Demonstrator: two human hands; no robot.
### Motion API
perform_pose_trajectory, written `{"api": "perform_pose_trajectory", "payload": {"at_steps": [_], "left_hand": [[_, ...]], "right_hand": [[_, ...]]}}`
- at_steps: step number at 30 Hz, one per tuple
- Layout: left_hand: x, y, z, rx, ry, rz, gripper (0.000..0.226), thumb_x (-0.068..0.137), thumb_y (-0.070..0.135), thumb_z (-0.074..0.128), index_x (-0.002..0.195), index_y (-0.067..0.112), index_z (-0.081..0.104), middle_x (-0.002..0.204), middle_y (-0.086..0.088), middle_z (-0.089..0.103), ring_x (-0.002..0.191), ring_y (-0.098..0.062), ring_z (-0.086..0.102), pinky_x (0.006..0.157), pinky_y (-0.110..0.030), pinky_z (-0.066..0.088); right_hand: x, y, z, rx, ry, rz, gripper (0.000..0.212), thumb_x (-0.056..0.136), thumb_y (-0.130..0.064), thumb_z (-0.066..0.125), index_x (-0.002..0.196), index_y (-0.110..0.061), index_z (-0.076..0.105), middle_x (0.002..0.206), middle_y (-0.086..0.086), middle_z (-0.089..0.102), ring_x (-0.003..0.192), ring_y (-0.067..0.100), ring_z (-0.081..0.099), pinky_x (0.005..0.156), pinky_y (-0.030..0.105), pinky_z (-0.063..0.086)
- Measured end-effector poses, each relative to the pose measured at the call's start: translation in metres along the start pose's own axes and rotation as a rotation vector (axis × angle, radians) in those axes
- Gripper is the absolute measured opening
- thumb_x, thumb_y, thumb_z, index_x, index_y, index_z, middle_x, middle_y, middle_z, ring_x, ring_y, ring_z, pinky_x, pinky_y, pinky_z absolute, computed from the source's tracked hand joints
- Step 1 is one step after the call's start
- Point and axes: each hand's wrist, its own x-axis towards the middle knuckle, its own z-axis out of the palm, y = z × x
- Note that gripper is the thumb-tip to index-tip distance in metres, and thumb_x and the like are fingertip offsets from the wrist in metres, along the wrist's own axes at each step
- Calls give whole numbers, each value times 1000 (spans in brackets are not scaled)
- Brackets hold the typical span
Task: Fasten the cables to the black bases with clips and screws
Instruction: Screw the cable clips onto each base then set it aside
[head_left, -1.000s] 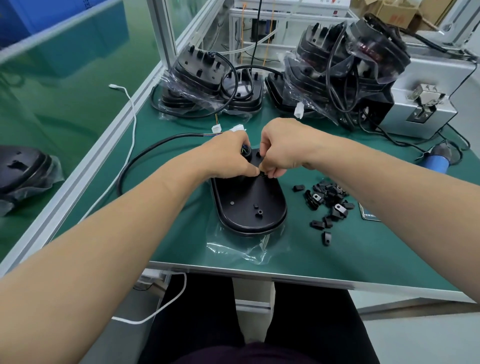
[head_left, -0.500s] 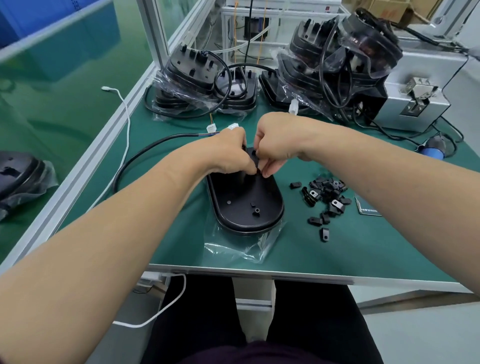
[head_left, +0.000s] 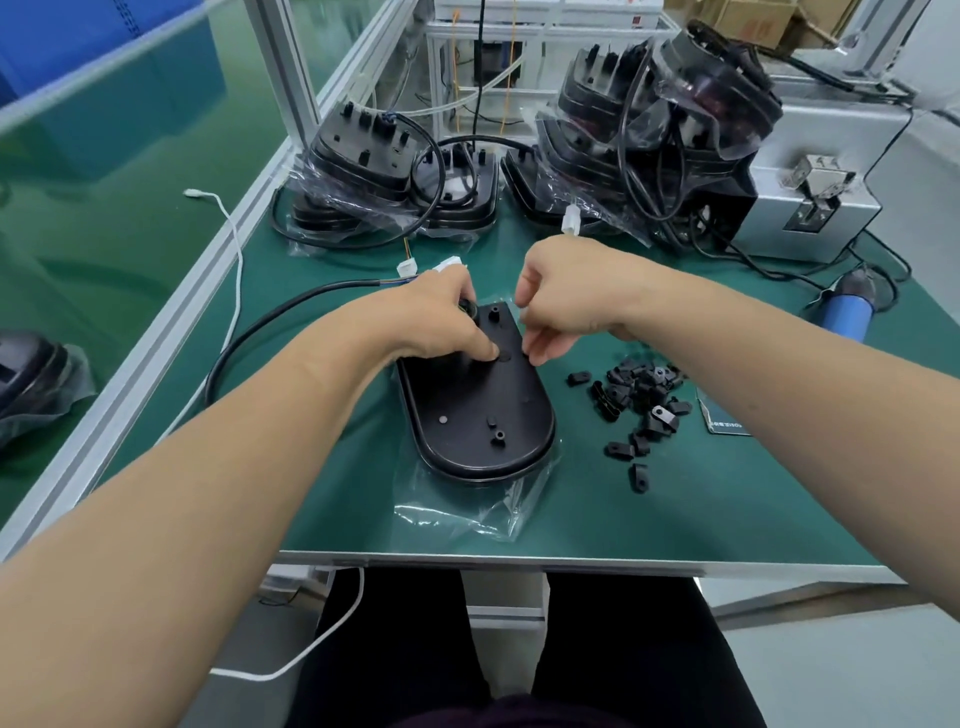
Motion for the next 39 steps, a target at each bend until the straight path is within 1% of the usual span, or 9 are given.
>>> {"api": "perform_pose_trajectory", "payload": {"at_steps": [3,6,11,19,26,32,36,38,39], "left_hand": [[-2,-3,-1,-15,-6,-9,55,73,39,80,113,20,48,84,6,43,73,-9,43,60,-30,32],[-2,-6,-3,-4,-16,2,55,74,43,79,113,22,48,84,7,43,75,-11,43,63,-31,33],[1,-14,-6,-43,-95,13,49,77,38,78,114,25,48,100,-4,55,97,-28,52,94,-45,43],[5,-17,-8,-164,-144,-16,40,81,20,76,112,21,51,120,-18,56,116,-41,53,102,-56,42],[3,-17,-6,-232,-112,-2,35,81,14,75,109,16,53,118,-19,59,114,-43,55,101,-57,43],[0,-18,-3,-251,-85,19,34,79,14,77,107,16,58,114,-14,61,101,-32,60,99,-53,46],[-4,-42,-13,-392,240,20,16,87,30,70,100,21,67,105,-1,66,96,-17,58,87,-29,48],[1,-67,-25,-130,418,-128,26,90,32,63,113,19,65,117,-7,62,107,-25,57,92,-34,47],[2,-78,-29,115,383,-236,38,91,35,62,124,16,59,127,-14,55,116,-32,53,100,-39,43]], "right_hand": [[0,12,7,74,67,-42,23,93,5,44,84,0,64,76,18,75,53,16,71,46,21,53],[4,23,16,-32,110,-72,24,97,-18,55,86,1,66,75,13,76,60,20,74,48,21,53],[9,34,30,-155,150,-98,47,85,-55,68,82,-8,64,62,5,73,38,7,57,37,13,38],[19,48,41,389,62,-13,39,81,-33,82,78,-18,46,60,2,52,32,4,44,33,13,29],[21,52,38,388,-51,46,48,92,-64,55,80,-18,50,63,0,49,39,7,46,36,16,35],[21,52,42,347,8,-8,43,84,-47,75,75,-19,43,62,2,48,44,11,38,34,14,26],[13,52,41,124,38,-23,56,82,-69,63,77,-16,48,65,7,66,49,21,55,47,23,41],[7,49,40,6,47,0,72,80,-82,50,79,-10,54,61,6,71,47,19,66,54,27,47],[5,48,41,-39,51,2,76,78,-84,49,83,-8,54,60,6,72,47,19,68,55,28,50]]}}
